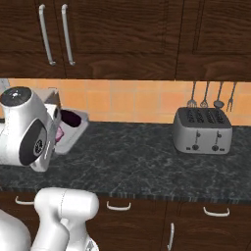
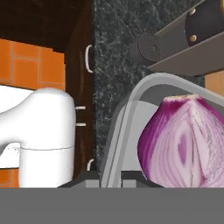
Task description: Take the meat container that has the fish and place it on the second highest rack of the freezer. Then take the vegetable container that has the eggplant and onion and place it on the highest rack of the freezer.
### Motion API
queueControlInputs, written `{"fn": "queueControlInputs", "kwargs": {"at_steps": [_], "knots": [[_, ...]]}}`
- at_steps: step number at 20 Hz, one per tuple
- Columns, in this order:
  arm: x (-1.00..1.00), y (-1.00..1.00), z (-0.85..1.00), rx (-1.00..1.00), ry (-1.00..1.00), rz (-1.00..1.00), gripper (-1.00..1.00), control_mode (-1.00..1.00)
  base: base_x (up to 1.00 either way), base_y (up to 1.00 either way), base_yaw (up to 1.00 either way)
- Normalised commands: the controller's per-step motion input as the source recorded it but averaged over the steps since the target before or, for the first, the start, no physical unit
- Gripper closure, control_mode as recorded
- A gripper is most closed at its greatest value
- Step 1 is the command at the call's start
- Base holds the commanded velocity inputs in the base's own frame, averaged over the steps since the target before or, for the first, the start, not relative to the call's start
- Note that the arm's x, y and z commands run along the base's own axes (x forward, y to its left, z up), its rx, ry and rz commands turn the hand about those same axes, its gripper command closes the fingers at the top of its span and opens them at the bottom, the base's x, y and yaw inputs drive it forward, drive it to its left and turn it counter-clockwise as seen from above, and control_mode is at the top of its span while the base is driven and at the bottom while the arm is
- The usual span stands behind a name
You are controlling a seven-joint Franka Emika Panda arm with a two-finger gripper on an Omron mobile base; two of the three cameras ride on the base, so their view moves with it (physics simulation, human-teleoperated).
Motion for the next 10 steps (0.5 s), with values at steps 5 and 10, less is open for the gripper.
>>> {"fn": "queueControlInputs", "kwargs": {"at_steps": [5, 10], "knots": [[-0.35, 0.11, 0.28, -0.01, 0.0, -0.02, 1.0, -1.0, 0.0, 0.0, 0.0], [-0.44, -0.03, 0.23, 0.0, -0.04, 0.05, 1.0, -1.0, 0.0, 0.0, 0.0]]}}
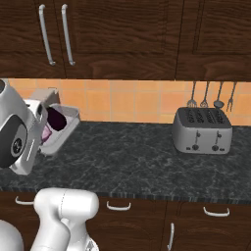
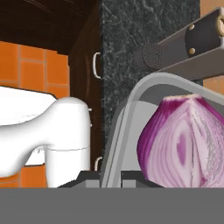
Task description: Take the meat container that has the fish and place it on the second highest rack of the freezer. Then take the vegetable container that has the eggplant and onion and place it on the highest rack of the freezer.
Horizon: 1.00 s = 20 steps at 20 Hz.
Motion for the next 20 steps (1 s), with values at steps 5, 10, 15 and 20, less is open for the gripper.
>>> {"fn": "queueControlInputs", "kwargs": {"at_steps": [5, 10, 15, 20], "knots": [[-0.13, -0.1, 0.1, 0.0, -0.07, 0.11, 1.0, -1.0, 0.0, 0.0, 0.0], [-0.09, 0.03, 0.0, -0.01, -0.03, 0.02, 1.0, 1.0, -0.02, 0.0, 0.0], [0.0, 0.0, 0.0, 0.0, 0.0, 0.0, 1.0, 1.0, -0.37, -0.22, -0.37], [0.0, 0.0, 0.0, 0.0, 0.0, 0.0, 1.0, 1.0, -0.12, -0.45, -0.69]]}}
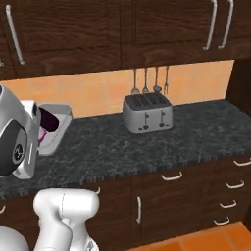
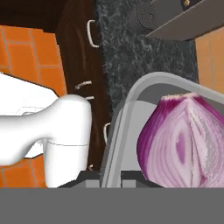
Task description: Take the meat container that has the fish and place it on the second highest rack of the freezer. Then take the vegetable container that has the eggplant and onion and place it on the highest rack of the freezer.
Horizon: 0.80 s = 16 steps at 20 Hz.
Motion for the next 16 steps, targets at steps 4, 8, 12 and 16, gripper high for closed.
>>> {"fn": "queueControlInputs", "kwargs": {"at_steps": [4, 8, 12, 16], "knots": [[0.0, 0.0, 0.0, 0.0, 0.0, 0.0, 1.0, 1.0, 0.0, -0.49, -0.76], [0.0, 0.0, 0.0, 0.0, 0.0, 0.0, 1.0, 1.0, 0.0, -0.62, -0.72], [0.0, 0.0, 0.0, 0.0, 0.0, 0.0, 1.0, 1.0, 0.0, -0.65, -0.7], [0.0, 0.0, 0.0, 0.0, 0.0, 0.0, 1.0, 1.0, 0.0, -0.66, -0.67]]}}
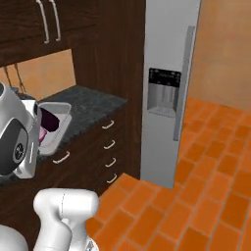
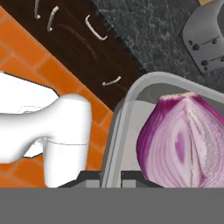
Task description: Take the meat container that has the fish and place it on the second highest rack of the freezer. Then take the vegetable container that has the eggplant and onion and place it on the highest rack of the freezer.
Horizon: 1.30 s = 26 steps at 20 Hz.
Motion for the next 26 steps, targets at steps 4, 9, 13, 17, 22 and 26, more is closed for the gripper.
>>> {"fn": "queueControlInputs", "kwargs": {"at_steps": [4, 9, 13, 17, 22, 26], "knots": [[0.0, 0.0, 0.0, 0.0, 0.0, 0.0, 1.0, 1.0, 0.0, -0.58, -0.65], [0.0, 0.0, 0.0, 0.0, 0.0, 0.0, 1.0, 1.0, 0.03, -0.56, -0.61], [0.0, 0.0, 0.0, 0.0, 0.0, 0.0, 1.0, 1.0, 0.33, -0.32, -0.55], [0.0, 0.0, 0.0, 0.0, 0.0, 0.0, 1.0, 1.0, 0.36, -0.51, -0.35], [0.0, 0.0, 0.0, 0.0, 0.0, 0.0, 1.0, 1.0, 0.73, -0.4, -0.16], [0.0, 0.0, 0.0, 0.0, 0.0, 0.0, 1.0, 1.0, 0.84, -0.4, -0.01]]}}
